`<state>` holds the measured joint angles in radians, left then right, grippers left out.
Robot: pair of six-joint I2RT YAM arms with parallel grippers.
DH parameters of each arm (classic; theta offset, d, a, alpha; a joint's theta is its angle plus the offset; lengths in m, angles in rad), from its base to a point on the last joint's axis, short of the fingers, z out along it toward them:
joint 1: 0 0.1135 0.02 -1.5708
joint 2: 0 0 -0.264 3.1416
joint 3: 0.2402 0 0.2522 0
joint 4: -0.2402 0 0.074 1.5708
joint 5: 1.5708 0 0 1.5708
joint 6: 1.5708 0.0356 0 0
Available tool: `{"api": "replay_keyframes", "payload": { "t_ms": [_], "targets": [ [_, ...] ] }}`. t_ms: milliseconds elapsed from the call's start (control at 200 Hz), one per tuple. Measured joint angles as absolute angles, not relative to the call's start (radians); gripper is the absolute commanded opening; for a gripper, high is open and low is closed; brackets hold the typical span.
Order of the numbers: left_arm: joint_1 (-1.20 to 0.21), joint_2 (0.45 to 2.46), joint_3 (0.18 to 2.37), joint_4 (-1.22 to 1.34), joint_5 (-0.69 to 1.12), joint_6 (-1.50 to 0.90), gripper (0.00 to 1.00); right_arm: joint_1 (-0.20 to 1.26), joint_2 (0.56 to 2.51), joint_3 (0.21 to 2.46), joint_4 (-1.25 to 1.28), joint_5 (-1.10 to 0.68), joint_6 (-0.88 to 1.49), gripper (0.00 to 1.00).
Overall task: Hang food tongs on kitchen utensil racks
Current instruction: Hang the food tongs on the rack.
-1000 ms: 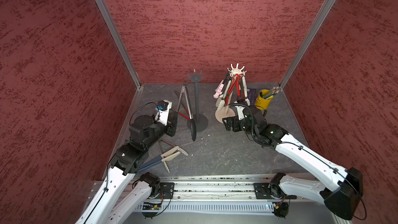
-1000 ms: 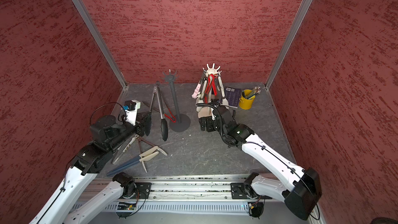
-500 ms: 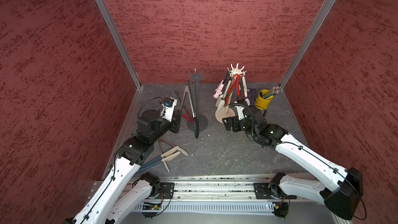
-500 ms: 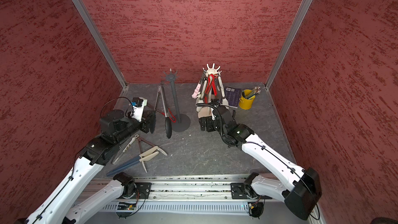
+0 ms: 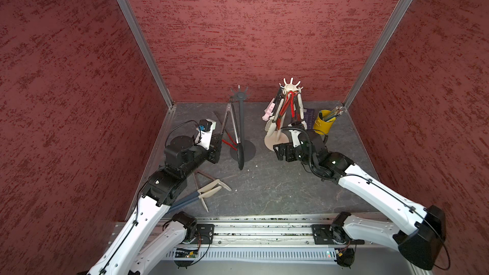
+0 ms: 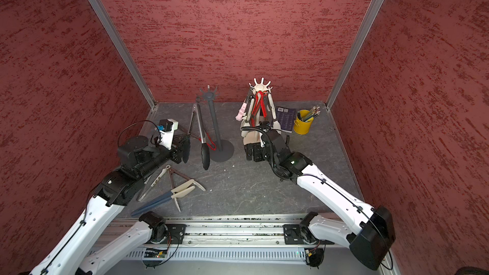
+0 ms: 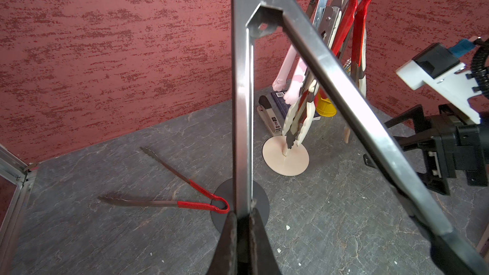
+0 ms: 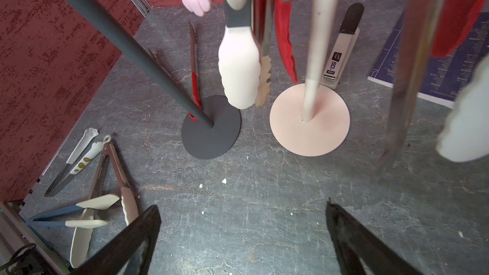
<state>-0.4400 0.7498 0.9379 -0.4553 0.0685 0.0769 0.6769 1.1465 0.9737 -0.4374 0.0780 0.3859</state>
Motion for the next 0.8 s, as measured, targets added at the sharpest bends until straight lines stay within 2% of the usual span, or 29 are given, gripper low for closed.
{"api": "replay_keyframes", "payload": {
  "t_ms": [701,736,802],
  "targets": [
    [-0.440,0.816,0.938,-0.472,0.043,0.076,0.05,0.677,1.131,0.957,-0.438,0.074,0.393,0.99],
    [-0.440,0.818,0.937,-0.471,0.043,0.076,0.10,0.677,1.131,0.957,-0.438,0.074,0.393,0.99],
    [-0.440,0.820,0.937,-0.472,0.043,0.078,0.44,0.677,1.131,0.957,-0.437,0.074,0.393,0.99]
  ]
}}
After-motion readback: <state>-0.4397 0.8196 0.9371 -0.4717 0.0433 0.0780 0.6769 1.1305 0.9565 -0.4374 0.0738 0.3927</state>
